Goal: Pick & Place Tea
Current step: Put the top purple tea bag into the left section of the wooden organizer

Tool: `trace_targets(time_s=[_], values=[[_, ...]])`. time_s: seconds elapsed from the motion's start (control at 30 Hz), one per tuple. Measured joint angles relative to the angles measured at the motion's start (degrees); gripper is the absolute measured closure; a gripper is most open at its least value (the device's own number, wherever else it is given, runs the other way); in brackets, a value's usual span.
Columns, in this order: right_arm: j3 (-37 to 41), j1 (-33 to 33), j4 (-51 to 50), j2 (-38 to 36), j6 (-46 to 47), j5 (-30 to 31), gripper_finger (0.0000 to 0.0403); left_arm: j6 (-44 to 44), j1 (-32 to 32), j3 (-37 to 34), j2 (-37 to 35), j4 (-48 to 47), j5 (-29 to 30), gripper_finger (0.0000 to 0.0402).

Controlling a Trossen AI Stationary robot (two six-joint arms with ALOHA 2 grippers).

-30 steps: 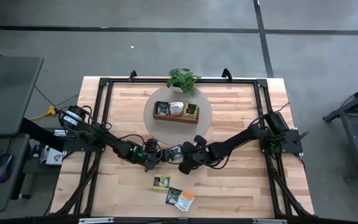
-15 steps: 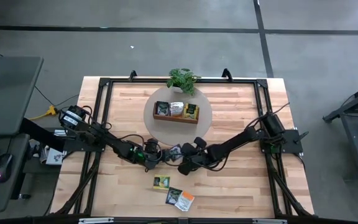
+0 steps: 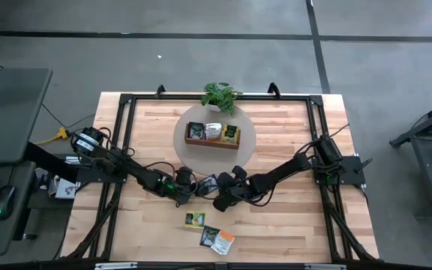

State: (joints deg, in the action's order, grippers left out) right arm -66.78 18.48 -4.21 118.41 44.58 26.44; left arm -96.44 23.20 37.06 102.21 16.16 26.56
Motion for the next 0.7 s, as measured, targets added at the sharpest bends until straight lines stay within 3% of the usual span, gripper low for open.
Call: trace_targets(time_s=[0.17,0.43,0.7], values=[[0.1,0.0,0.0,0.0,0.0,-0.1,0.0403,0.0,-0.1,0.2,0.0,-1.0,-0.9,0.0236],[0.1,0.0,-0.1,0.0,0.0,-0.2,0.0403,0.3,-0.1,5.3,0.2,-12.4,-2.3,0.0237],[0.1,0.0,-0.1,0.0,-0.1,-1.0,0.0403,3.5,-0.9,7.3,-0.2,-17.6,-5.0,0.0236]])
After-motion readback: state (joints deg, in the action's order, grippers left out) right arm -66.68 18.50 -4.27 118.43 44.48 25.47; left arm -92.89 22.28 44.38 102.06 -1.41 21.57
